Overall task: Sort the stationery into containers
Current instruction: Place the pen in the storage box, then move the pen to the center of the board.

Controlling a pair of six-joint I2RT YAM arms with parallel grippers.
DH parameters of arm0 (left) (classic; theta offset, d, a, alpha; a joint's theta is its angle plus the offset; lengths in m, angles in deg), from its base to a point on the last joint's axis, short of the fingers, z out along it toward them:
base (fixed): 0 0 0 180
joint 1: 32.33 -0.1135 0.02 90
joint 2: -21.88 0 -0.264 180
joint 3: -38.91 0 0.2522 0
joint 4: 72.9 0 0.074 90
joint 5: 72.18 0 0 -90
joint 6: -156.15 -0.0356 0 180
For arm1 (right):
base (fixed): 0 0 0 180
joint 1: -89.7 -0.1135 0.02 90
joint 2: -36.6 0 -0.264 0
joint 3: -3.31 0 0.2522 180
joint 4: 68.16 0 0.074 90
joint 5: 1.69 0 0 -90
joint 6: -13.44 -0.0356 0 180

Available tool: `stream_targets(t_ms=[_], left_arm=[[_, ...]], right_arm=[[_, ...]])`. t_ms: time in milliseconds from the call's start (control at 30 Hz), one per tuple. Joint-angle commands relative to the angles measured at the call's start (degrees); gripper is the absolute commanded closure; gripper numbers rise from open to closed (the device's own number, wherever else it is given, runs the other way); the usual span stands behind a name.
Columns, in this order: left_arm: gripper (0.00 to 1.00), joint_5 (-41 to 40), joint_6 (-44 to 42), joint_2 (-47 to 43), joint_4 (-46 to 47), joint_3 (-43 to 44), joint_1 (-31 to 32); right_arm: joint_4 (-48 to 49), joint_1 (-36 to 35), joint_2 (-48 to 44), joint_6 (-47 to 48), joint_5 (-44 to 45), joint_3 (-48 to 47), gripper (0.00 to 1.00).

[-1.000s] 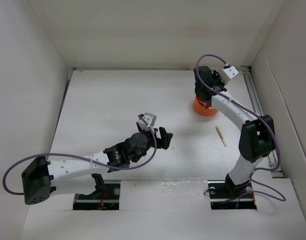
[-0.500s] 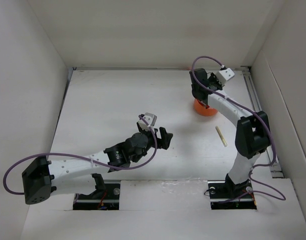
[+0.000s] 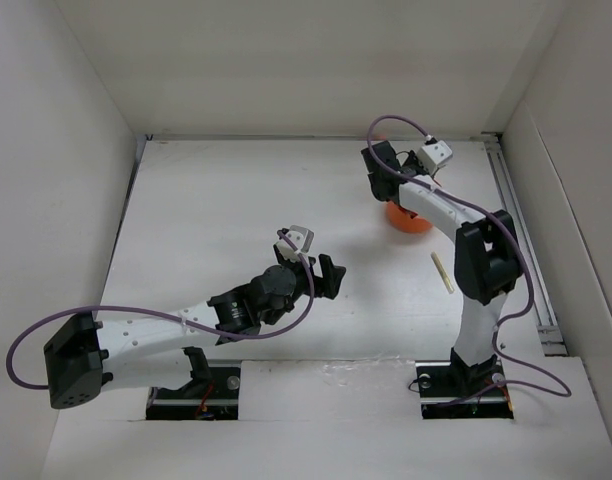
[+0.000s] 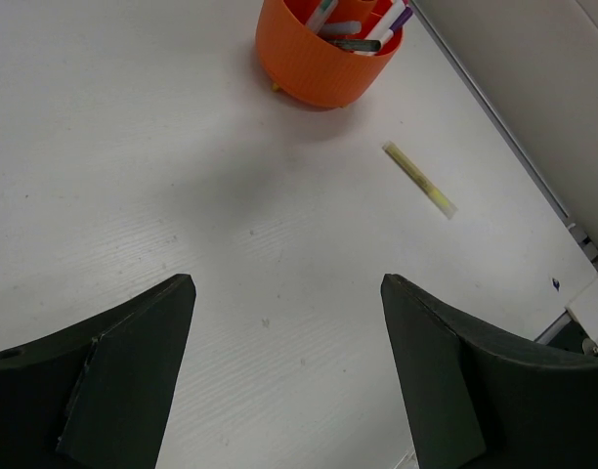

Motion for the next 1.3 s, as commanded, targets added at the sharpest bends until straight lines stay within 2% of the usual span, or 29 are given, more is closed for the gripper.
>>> stream_targets(t_ms=[0,33,100,167,200,233,333,467,600,800,900,933,1000,1033,1100,1133,1267], left_arm=[[0.25,0.3,0.0,-0.2,2.3,1.0,-0.3],[0.25,0.3,0.0,-0.2,2.3,1.0,-0.3],[0.25,0.9,0.0,-0.2,2.3,1.0,-0.3],[0.25,0.9,0.0,0.4,2.3,1.0,-0.3],[0.25,0.9,0.0,0.4,2.3,1.0,-0.3],[0.25,0.9,0.0,0.4,2.3,1.0,-0.3],[0.25,0.9,0.0,0.9,2.3,1.0,-0.3],[0.25,1.4,0.0,1.5,2.3,1.7,-0.3],[0.25,1.4,0.0,2.0,2.3,1.7,-0.3],[0.25,2.1,0.0,2.6,2.9,1.7,-0.3],[0.25,3.7,0.0,3.8,2.9,2.2,-0.3],[0.25,4.3,0.0,3.8,2.9,2.2,-0.3],[0.25,4.9,0.0,4.3,2.9,2.7,-0.3],[0.25,4.9,0.0,4.3,2.9,2.7,-0.3],[0.25,6.1,0.0,4.3,2.9,2.7,-0.3],[0.25,6.1,0.0,3.7,2.9,2.7,-0.3],[0.25,7.3,0.0,2.6,2.9,2.7,-0.3]], right_arm=[[-6.7,-0.8,0.3,-5.3,3.0,-3.7,0.9],[-6.7,-0.8,0.3,-5.3,3.0,-4.4,0.9],[-8.4,-0.8,0.3,-6.6,3.6,-5.0,0.83],[-9.1,-1.3,0.3,-7.2,3.6,-5.0,0.62],[-9.1,-1.3,-0.4,-7.2,3.6,-5.0,0.62],[-9.1,-1.3,-0.4,-7.2,3.6,-5.6,0.55],[-9.1,-1.9,-3.3,-6.0,3.0,-5.6,0.46],[-1.2,-1.9,-9.2,2.4,-1.8,-1.6,0.32],[7.0,-1.3,-17.6,6.5,-14.0,5.2,0.23],[9.1,0.6,-27.6,4.3,-22.3,15.6,0.21],[7.8,0.7,-32.0,1.4,-24.4,20.7,0.31],[7.8,1.3,-34.4,0.4,-26.0,23.9,0.43],[7.8,2.0,-36.8,-0.4,-27.5,27.1,0.57],[7.8,2.7,-38.1,-1.9,-28.8,28.9,0.7],[10.1,5.3,-40.6,-1.9,-33.3,35.1,0.83],[10.1,6.4,-43.1,-2.7,-35.0,37.0,0.92],[12.0,11.8,-48.8,-4.7,-43.9,45.9,0.96]])
